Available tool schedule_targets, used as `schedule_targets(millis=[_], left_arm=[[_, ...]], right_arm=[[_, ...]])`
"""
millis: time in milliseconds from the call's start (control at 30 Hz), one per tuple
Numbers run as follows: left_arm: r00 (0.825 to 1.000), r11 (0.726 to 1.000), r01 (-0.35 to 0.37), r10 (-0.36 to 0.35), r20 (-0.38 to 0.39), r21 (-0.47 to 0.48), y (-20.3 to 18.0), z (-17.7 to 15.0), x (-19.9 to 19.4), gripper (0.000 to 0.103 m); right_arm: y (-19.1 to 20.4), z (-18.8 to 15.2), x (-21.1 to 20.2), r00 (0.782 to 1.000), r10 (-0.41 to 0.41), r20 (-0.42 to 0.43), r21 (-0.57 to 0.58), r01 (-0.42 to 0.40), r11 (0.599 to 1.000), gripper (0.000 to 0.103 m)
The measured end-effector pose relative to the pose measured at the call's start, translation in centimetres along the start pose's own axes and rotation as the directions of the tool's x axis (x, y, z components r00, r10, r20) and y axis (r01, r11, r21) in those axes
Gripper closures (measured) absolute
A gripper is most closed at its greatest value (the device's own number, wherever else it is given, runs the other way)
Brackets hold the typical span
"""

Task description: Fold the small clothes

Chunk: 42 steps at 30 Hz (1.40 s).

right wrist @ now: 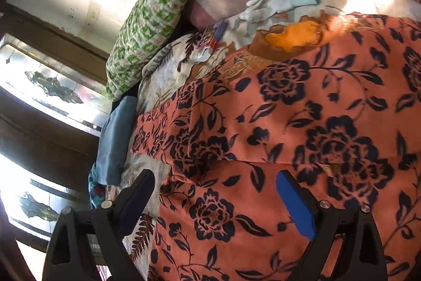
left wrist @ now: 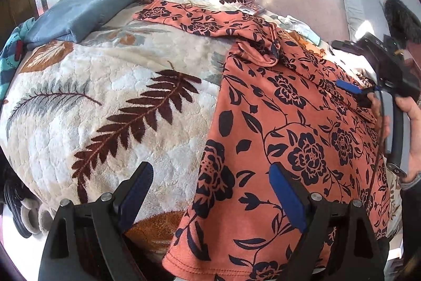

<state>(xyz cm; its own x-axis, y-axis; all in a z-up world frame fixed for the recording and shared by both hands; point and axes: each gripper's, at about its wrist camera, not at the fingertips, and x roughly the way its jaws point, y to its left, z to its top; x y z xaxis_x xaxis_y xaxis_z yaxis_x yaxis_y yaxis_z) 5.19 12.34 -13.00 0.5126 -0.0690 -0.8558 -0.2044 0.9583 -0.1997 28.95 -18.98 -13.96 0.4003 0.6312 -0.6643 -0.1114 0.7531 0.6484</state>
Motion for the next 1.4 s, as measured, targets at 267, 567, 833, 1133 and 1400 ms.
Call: schedule_targets(millis=[267,567,833,1133,1400], left_arm=[[0.999,0.998,0.041,-0.04,-0.019,0.057,-2.7,0.8,0.8,0.013],[0.996,0.976,0.091,-0.085,0.04,-0.196,3.5,10.7,3.4,0.013],[0.983,0.817,0.181,-0.17,0.073,-0.547,13.0,21.9,12.1,0.013],[0.981,0.756,0.195,-0.149,0.126,-0.625,15.7,24.7,15.1,0.013],[0.999,0.856,0.045,-0.028,0.041,-0.514,14.2,26.9,14.6,0.1]], right_arm=[[-14.9,3.3,-10.1,0.975,-0.098,0.199,0.343,0.025,0.939,0.007],[-11.7,3.2,-12.2,0.974,-0.064,0.219,0.206,0.017,0.978,0.01],[-9.7,-5.0,-7.9,0.984,-0.144,0.105,0.039,0.141,0.989,0.009],[-10.3,-6.6,-7.9,0.978,-0.12,0.171,-0.023,0.126,0.992,0.008],[-9.7,-7.1,-7.5,0.971,-0.134,0.2,-0.08,0.152,0.985,0.004]])
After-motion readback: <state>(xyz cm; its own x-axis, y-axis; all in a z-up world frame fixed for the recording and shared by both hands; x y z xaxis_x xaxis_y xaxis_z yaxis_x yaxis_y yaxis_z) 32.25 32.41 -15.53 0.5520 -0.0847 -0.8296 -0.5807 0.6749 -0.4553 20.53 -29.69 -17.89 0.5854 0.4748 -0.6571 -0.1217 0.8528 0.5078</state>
